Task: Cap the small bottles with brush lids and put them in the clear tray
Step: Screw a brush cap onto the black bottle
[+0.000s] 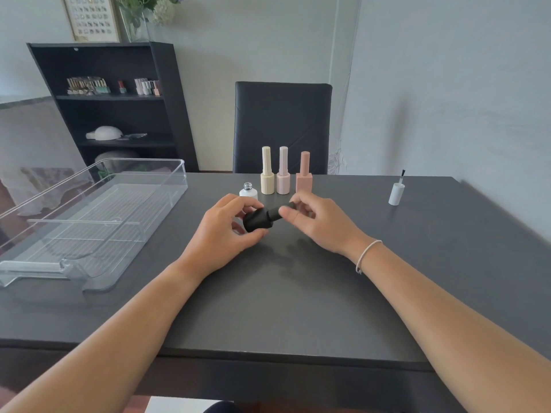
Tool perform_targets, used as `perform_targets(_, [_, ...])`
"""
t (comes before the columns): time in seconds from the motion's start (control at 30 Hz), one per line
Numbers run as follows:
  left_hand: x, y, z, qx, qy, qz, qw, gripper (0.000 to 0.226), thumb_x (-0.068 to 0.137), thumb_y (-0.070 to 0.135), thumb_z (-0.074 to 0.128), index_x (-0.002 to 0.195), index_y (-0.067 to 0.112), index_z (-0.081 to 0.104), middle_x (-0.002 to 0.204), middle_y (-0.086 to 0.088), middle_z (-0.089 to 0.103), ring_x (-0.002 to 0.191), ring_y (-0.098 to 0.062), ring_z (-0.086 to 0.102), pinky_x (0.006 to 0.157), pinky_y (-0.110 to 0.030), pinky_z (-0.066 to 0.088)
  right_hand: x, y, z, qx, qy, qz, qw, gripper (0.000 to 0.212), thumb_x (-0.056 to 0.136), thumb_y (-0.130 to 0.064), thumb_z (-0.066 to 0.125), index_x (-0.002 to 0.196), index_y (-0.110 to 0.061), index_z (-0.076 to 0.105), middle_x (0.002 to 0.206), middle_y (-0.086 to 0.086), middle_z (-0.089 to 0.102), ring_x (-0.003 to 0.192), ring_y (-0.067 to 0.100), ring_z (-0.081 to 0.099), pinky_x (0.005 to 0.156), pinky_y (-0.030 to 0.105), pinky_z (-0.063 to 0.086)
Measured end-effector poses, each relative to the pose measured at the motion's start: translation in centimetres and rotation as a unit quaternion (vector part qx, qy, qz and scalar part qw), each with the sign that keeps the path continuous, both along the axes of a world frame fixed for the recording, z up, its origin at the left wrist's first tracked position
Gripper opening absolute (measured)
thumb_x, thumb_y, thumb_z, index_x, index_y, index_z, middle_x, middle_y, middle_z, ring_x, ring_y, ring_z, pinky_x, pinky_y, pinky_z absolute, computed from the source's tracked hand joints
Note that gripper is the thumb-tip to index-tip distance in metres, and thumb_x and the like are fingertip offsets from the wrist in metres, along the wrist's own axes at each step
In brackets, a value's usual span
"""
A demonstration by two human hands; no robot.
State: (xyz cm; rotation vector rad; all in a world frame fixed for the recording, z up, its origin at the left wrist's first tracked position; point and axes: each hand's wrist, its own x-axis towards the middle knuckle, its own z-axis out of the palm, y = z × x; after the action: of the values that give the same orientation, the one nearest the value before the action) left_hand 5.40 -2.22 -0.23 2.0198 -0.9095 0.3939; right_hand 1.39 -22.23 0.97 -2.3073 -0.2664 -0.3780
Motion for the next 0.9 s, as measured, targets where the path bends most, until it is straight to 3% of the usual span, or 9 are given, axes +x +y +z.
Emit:
perform_targets(0.07, [-0.1,0.0,0.0,-0.005,0.003,0.005,1.000,0.036,0.070,0.016,0.075,0.096,0.034,0.057,0.094,0.008,0.056,0.091,-0.008,0.055,0.068,-0.009,0.047,0.0,0.1,-0.2,-0.011,-0.016,0.030,0.999,0.014,0.089,-0.033,0.054,0.084,-0.022,0.049,0.067,-0.008,0.048,0.057,0.007,0.044,0.057,0.016,0.037])
perform_targets(0.13, [-0.1,-0.1,-0.1,-0.011,0.009,0.006,1.000,0.036,0.070,0.015,0.076,0.097,0.033,0.058,0.094,0.006,0.057,0.090,-0.008,0.055,0.068,-0.010,0.047,0.1,0.2,-0.2,-0.001,-0.032,0.036,0.999,0.012,0.089,-0.029,0.055,0.082,-0.020,0.049,0.065,-0.010,0.047,0.056,0.004,0.044,0.056,0.012,0.035])
perform_targets(0.2, [-0.1,-0.1,0.0,-0.013,0.016,0.003,1.000,0.036,0.071,0.016,0.076,0.098,0.032,0.059,0.096,0.003,0.058,0.090,-0.007,0.055,0.068,-0.010,0.047,0.1,0.2,-0.1,0.013,-0.028,0.031,0.999,0.015,0.089,-0.029,0.055,0.082,-0.015,0.052,0.061,-0.010,0.046,0.055,0.005,0.042,0.057,0.015,0.035])
perform_targets(0.3, [-0.3,-0.3,0.2,-0.034,0.034,-0.001,0.999,0.034,0.072,0.026,0.074,0.098,0.038,0.057,0.097,0.004,0.060,0.088,-0.001,0.055,0.068,-0.009,0.047,-0.1,-0.1,0.4,0.086,-0.032,0.034,0.995,0.015,0.088,-0.027,0.056,0.074,-0.023,0.054,0.053,-0.015,0.047,0.049,0.004,0.043,0.051,0.010,0.033])
perform_targets(0.47, [0.3,-0.1,0.6,-0.130,0.043,0.093,0.986,0.029,0.076,0.030,0.071,0.099,0.036,0.056,0.097,0.009,0.057,0.084,-0.007,0.058,0.064,-0.004,0.043,0.2,-1.9,1.7,0.176,-0.084,-0.050,0.980,0.014,0.088,-0.027,0.057,0.075,-0.020,0.058,0.070,-0.001,0.056,0.053,0.005,0.047,0.054,0.020,0.036])
perform_targets(0.53, [1.3,0.1,0.8,-0.113,0.049,0.150,0.981,0.034,0.077,0.034,0.069,0.107,0.033,0.054,0.104,0.008,0.053,0.086,-0.007,0.056,0.065,-0.001,0.039,0.9,-3.2,1.9,0.167,-0.096,-0.103,0.976,0.018,0.088,-0.029,0.057,0.078,-0.013,0.059,0.068,-0.008,0.052,0.054,0.005,0.045,0.056,0.020,0.036])
perform_targets(0.63, [4.1,-0.3,0.6,-0.055,0.107,0.182,0.976,0.051,0.077,0.040,0.067,0.123,0.028,0.048,0.115,0.008,0.047,0.094,-0.009,0.054,0.070,-0.011,0.035,3.6,-5.1,2.0,0.123,-0.105,-0.169,0.972,0.020,0.087,-0.031,0.056,0.082,-0.011,0.061,0.075,-0.010,0.055,0.064,0.003,0.048,0.059,0.008,0.035])
perform_targets(0.73, [4.9,-0.7,0.3,-0.029,0.169,0.164,0.971,0.063,0.075,0.042,0.069,0.130,0.025,0.043,0.119,0.009,0.047,0.098,-0.011,0.053,0.078,-0.023,0.037,4.9,-6.2,1.9,0.088,-0.097,-0.209,0.969,0.018,0.087,-0.030,0.055,0.083,-0.013,0.060,0.087,-0.002,0.059,0.075,0.011,0.050,0.066,0.021,0.035])
perform_targets(0.9, [5.1,-0.9,0.1,-0.016,0.186,0.140,0.972,0.057,0.073,0.039,0.073,0.123,0.020,0.053,0.111,0.007,0.058,0.097,-0.011,0.058,0.080,-0.021,0.038,6.3,-6.7,1.4,0.050,-0.062,-0.237,0.968,0.022,0.089,-0.031,0.053,0.087,-0.011,0.061,0.090,0.002,0.059,0.083,0.018,0.051,0.072,0.025,0.034])
